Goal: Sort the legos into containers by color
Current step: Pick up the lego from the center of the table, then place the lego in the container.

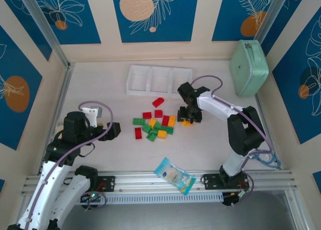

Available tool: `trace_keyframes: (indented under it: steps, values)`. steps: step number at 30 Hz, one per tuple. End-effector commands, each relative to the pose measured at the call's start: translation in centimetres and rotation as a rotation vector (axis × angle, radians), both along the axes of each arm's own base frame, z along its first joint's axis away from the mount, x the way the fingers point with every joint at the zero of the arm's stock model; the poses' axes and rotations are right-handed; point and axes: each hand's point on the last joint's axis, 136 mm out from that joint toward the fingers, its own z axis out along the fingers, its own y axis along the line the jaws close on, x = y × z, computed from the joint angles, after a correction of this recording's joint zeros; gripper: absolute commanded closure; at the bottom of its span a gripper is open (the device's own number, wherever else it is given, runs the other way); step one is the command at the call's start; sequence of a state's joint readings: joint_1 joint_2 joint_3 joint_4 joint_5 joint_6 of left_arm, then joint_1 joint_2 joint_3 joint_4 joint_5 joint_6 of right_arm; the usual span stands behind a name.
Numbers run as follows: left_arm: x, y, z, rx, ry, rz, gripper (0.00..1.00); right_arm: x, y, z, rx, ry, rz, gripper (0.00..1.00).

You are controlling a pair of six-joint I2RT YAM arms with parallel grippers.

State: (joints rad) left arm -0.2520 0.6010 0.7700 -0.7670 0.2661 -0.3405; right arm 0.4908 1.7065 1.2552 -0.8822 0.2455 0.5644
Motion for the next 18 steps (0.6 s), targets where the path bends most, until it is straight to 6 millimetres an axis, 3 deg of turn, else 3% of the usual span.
trace_keyframes:
  steps: [1, 8, 12, 18]
  values:
    - [0.1, -0.5, -0.2, -0.013, 0.011, -0.018, 0.0, 3.7, 1.3, 4.2, 0.085, -0.133, 0.002, 0.48]
    - [0.2, -0.6, -0.6, -0.008, 0.034, -0.025, 0.01, 12.1, 3.2, 8.0, 0.146, -0.235, 0.021, 0.5]
    - [0.2, -0.5, -0.6, -0.008, 0.032, -0.023, 0.01, 15.9, 3.5, 7.8, 0.155, -0.234, 0.034, 0.5]
    - [0.2, -0.5, -0.7, -0.006, 0.032, -0.022, 0.01, 19.3, 3.6, 6.4, 0.175, -0.249, 0.051, 0.49]
